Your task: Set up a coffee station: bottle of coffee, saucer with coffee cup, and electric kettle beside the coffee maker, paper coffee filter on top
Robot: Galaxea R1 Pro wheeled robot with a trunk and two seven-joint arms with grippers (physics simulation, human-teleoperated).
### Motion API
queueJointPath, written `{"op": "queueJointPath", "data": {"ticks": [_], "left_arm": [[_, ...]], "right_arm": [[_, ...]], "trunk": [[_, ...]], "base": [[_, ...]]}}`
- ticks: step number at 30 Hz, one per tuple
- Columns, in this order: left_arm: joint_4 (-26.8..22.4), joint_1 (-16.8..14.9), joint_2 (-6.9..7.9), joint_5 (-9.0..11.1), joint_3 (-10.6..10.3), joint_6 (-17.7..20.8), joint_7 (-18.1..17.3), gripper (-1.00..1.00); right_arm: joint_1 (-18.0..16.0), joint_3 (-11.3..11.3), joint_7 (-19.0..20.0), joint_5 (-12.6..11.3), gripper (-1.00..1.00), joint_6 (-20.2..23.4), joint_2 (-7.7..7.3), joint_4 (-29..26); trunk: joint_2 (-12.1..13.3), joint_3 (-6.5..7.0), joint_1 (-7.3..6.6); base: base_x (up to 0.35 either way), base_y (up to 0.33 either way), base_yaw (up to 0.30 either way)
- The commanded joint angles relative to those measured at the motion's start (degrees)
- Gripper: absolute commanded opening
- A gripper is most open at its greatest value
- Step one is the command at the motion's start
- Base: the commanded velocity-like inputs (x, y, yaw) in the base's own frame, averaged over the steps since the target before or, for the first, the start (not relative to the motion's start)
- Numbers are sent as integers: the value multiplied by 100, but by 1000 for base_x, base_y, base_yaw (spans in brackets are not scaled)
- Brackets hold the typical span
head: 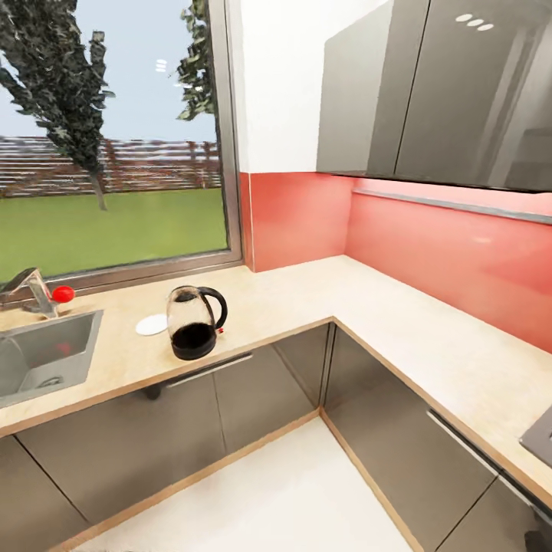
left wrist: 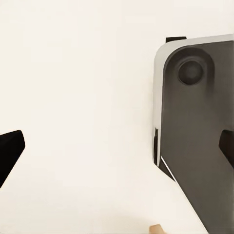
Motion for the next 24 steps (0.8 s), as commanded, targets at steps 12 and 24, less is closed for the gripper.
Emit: {"op": "queueJointPath", "data": {"ticks": [12,24], "left_arm": [[3,-5,0,51,-49,-16,12,100],[6,-5,-7,52,-49,-13,12,100]], "right_arm": [[-3,-4,10,-58,100,-27,2,2],[-3,-4,10,-58,100,-28,2,2]], "trunk": [[-12,8,4],[-12,77,4]], "base": [[21,-1,271],[0,0,222]]}}
